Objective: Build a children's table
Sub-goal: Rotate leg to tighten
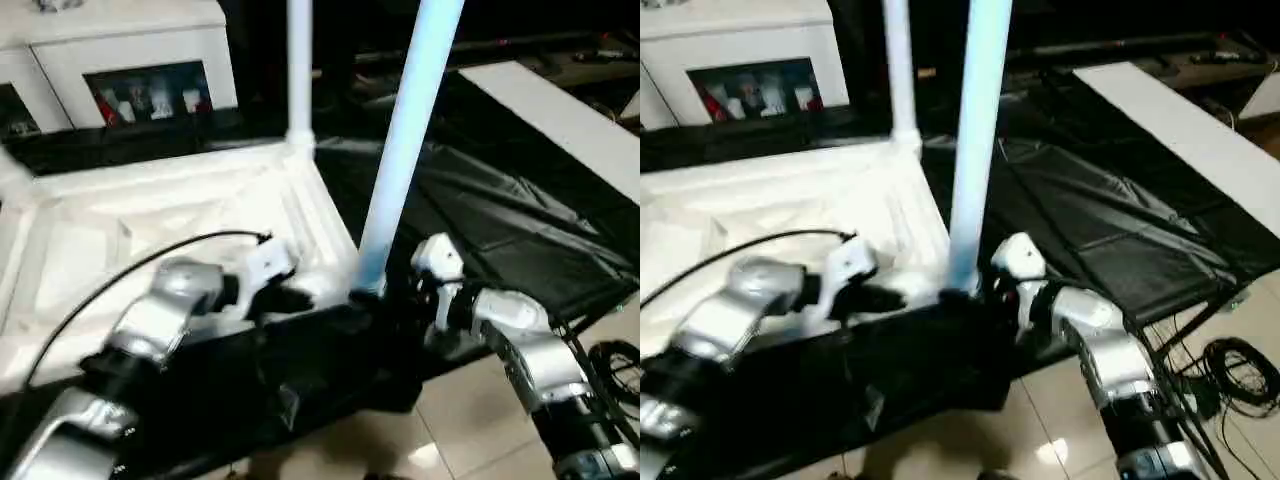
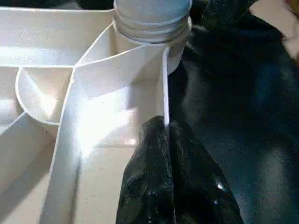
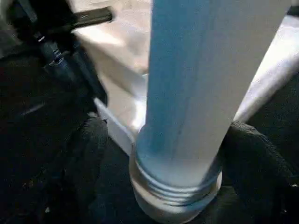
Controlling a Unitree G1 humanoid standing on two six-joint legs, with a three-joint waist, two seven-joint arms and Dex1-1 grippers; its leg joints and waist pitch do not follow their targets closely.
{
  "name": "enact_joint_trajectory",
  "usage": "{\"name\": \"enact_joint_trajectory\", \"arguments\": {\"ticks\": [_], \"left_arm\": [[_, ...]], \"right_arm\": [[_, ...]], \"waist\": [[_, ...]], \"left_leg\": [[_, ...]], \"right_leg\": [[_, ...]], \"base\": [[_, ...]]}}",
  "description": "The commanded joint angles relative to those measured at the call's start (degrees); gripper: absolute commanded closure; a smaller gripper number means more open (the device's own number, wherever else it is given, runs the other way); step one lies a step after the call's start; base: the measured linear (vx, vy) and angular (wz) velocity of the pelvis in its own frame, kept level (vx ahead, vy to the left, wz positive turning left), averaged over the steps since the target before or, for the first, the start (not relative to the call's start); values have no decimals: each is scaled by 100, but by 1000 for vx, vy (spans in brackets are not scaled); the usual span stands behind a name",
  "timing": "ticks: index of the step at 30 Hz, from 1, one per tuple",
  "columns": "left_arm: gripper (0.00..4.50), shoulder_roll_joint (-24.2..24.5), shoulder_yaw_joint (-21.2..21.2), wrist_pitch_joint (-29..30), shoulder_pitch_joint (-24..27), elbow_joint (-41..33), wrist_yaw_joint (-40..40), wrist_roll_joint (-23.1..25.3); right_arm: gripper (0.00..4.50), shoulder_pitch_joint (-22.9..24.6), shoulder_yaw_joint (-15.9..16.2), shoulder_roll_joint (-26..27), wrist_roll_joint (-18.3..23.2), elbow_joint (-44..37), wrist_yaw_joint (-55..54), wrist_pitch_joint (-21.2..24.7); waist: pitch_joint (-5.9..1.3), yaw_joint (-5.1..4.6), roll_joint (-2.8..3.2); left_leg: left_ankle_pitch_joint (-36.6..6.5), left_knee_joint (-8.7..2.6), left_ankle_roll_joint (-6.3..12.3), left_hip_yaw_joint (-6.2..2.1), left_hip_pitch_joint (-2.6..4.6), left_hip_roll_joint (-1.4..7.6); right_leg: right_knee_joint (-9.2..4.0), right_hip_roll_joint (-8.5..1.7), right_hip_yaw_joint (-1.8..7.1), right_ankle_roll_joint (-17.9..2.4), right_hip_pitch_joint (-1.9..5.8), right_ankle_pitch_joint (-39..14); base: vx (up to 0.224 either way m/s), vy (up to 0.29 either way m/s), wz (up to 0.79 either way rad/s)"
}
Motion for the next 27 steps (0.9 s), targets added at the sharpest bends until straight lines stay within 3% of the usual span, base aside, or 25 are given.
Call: {"name": "enact_joint_trajectory", "arguments": {"ticks": [1, 3, 4, 6, 19, 27], "left_arm": [[450, 29, -261, 143, 187, -37, -148, 83], [450, 45, -240, 172, 220, -105, -141, 69], [450, 59, -236, 195, 240, -154, -144, 56], [450, 77, -245, 226, 259, -203, -154, 41], [450, 107, -224, 315, 315, -330, -146, 21], [450, -108, -145, 255, 231, -88, 196, 56]], "right_arm": [[59, 48, 137, -54, 70, -133, 204, 87], [59, 57, 142, -49, 27, -154, 288, 117], [86, 56, 139, -32, -1, -151, 312, 126], [94, 47, 150, -33, 9, -146, 317, 142], [213, 25, 183, -75, -104, -16, 362, 110], [243, 74, 98, 95, -159, 215, 2, 84]], "waist": [[-294, 24, -22], [-298, 27, -29], [-297, 30, -22], [-304, 25, -29], [-330, 32, -38], [-322, 26, -50]], "left_leg": [[-1260, -322, 440, -52, 82, 209], [-1322, -331, 364, -59, 80, 211], [-1321, -332, 349, -61, 82, 211], [-1249, -328, 343, -64, 71, 206], [-997, -289, 448, -57, 62, 187], [-1084, -285, 413, -57, 63, 179]], "right_leg": [[-318, -247, 197, -1448, 240, -1119], [-319, -250, 202, -1389, 247, -1255], [-319, -251, 204, -1379, 242, -1261], [-305, -248, 206, -1359, 250, -1175], [-269, -243, 198, -1420, 273, -910], [-275, -236, 201, -1402, 268, -974]], "base": [[0, 0, 0], [0, 0, 0], [0, 0, 0], [0, 0, 0], [0, 0, 0], [0, 0, 0]]}}
